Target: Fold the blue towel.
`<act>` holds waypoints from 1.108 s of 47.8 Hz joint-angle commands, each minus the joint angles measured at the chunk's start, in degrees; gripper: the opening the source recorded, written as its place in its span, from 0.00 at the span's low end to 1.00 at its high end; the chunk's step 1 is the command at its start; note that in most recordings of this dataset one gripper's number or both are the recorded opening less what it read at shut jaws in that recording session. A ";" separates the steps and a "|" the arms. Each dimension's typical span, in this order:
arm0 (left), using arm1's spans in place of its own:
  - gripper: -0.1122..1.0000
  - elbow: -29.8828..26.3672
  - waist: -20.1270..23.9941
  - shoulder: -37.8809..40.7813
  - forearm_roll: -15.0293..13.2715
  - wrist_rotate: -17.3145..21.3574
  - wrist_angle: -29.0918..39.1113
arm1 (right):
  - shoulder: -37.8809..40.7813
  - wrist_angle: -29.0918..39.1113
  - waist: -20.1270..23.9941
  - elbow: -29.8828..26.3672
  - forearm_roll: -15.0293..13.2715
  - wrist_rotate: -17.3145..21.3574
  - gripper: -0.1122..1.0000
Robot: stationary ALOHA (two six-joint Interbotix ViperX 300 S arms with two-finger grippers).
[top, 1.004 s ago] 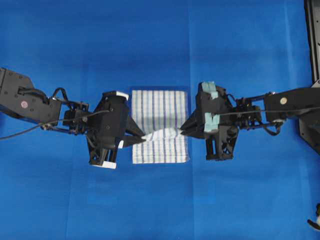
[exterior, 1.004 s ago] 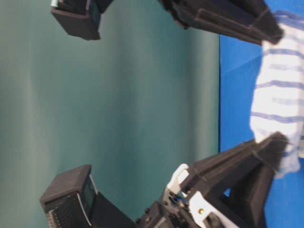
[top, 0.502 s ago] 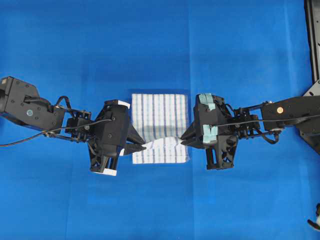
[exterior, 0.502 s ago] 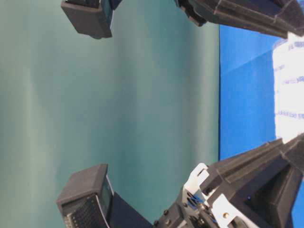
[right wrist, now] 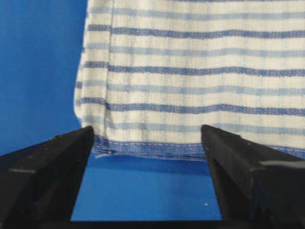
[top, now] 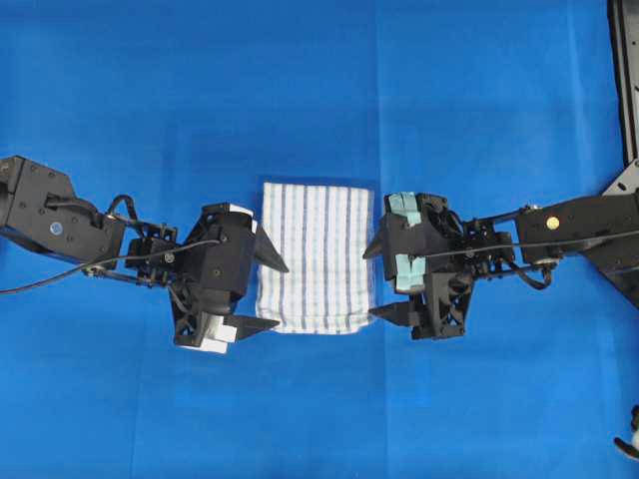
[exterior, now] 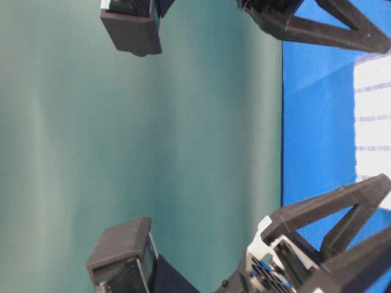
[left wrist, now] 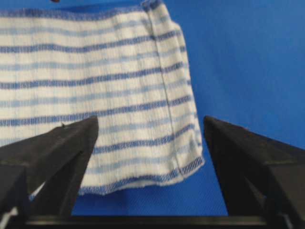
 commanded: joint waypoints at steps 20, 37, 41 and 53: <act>0.79 3.34 2.20 -17.14 0.26 0.35 8.35 | -17.67 7.38 -1.23 1.49 -4.31 -0.62 0.90; 0.79 13.71 2.64 -32.43 0.26 0.35 4.22 | -36.65 8.88 -3.25 9.58 -7.56 -0.62 0.89; 0.79 16.79 2.64 -36.56 0.26 0.35 2.29 | -41.04 9.84 -3.34 11.16 -8.09 -0.62 0.89; 0.79 23.03 2.99 -46.93 0.26 0.35 1.49 | -52.29 10.99 -3.69 17.40 -8.88 -0.62 0.89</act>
